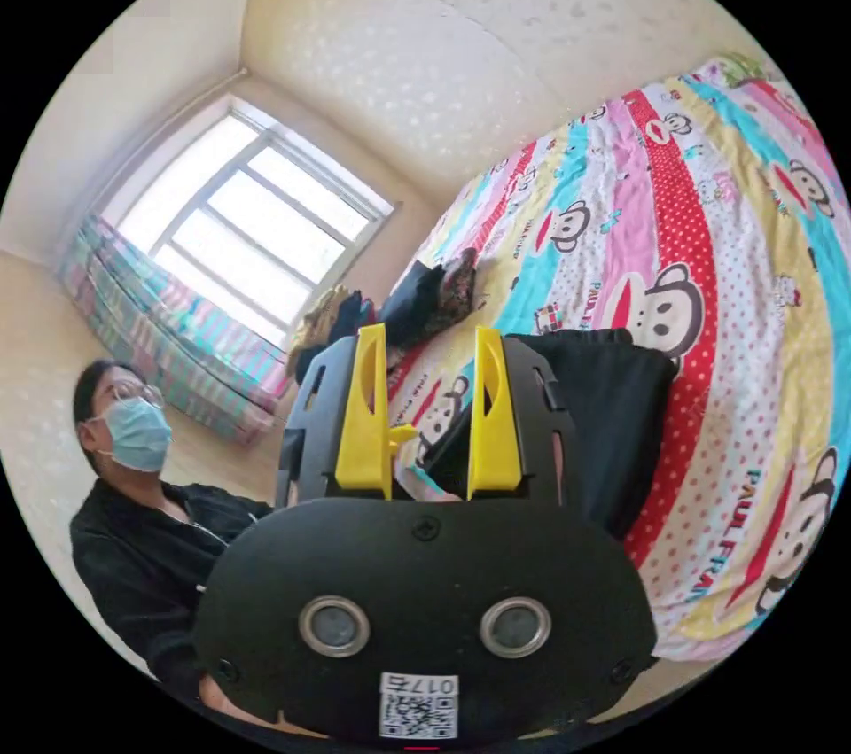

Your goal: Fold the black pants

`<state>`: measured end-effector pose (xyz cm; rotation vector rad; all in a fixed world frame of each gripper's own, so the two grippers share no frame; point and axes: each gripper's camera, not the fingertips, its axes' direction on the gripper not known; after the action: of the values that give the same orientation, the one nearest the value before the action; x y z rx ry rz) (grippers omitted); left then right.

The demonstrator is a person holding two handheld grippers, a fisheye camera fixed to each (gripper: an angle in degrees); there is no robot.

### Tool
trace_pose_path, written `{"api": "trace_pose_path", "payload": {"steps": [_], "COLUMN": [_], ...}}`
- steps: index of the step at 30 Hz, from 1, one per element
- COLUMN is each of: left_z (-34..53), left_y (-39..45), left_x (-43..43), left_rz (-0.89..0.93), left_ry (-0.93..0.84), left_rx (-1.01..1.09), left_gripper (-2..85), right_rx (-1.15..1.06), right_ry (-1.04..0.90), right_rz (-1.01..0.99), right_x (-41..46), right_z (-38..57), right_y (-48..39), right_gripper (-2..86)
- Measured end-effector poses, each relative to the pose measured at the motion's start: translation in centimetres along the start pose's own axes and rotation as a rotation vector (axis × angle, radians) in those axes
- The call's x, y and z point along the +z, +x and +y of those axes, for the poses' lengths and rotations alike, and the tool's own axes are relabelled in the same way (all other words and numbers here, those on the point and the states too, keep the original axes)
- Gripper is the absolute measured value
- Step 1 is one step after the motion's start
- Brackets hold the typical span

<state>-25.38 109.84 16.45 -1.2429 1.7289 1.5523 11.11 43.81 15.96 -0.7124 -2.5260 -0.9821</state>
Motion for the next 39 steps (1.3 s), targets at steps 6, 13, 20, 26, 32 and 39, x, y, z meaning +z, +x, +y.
{"api": "trace_pose_path", "payload": {"steps": [6,13,20,26,32,39], "left_z": [0.9,1.9,-3.2,-8.1,-4.2,-2.8], "left_y": [3.9,6.0,14.5,8.0,-1.3,3.9], "left_x": [10.0,10.4,8.8,23.3,24.6,26.5], "left_rz": [-0.459,-0.518,-0.452,-0.755,-0.585,-0.769], "left_ry": [-0.240,-0.253,-0.041,-0.404,-0.384,-0.436], "left_rx": [0.109,-0.055,0.168,0.174,0.065,0.232], "left_gripper": [12.4,8.3,-0.4,-0.7,-0.7,-0.9], "right_rx": [-0.106,-0.248,-0.234,-0.109,-0.118,-0.184], "right_ry": [-0.149,-0.154,0.138,-0.100,-0.104,-0.136], "right_rz": [0.508,0.685,0.457,0.585,0.545,0.626], "right_x": [6.9,9.2,3.0,11.8,16.4,15.8], "right_z": [12.2,14.1,9.3,5.6,9.8,10.3], "right_y": [1.4,-1.2,-1.9,5.1,11.5,11.2], "right_gripper": [12.4,8.0,0.9,0.4,0.2,0.2]}}
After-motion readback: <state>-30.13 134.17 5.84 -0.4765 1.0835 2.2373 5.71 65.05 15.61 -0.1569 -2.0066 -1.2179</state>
